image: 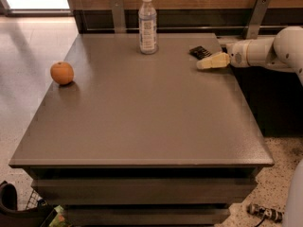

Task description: Move rxbar chocolate near orange

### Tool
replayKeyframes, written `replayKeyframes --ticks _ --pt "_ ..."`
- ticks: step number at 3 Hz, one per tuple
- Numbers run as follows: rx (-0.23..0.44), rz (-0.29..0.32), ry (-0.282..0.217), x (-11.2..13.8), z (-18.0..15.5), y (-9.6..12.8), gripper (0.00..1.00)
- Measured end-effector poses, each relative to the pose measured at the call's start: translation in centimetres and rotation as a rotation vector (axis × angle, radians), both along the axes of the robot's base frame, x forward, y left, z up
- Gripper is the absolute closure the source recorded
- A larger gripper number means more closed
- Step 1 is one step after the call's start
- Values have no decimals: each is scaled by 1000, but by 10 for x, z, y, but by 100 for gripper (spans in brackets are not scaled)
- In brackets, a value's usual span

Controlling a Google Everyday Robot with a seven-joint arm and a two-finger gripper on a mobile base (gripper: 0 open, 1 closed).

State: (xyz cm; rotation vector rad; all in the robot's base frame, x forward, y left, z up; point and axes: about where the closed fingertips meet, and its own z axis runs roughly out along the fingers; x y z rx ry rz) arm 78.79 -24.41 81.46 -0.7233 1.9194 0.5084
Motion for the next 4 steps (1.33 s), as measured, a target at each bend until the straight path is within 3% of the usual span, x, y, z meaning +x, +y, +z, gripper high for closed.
replayKeyframes --ticks 1,3,4 --pt "8 22 4 2 -9 9 0" --pt "26 45 12 1 -15 22 46" --pt "26 45 12 2 -12 21 77"
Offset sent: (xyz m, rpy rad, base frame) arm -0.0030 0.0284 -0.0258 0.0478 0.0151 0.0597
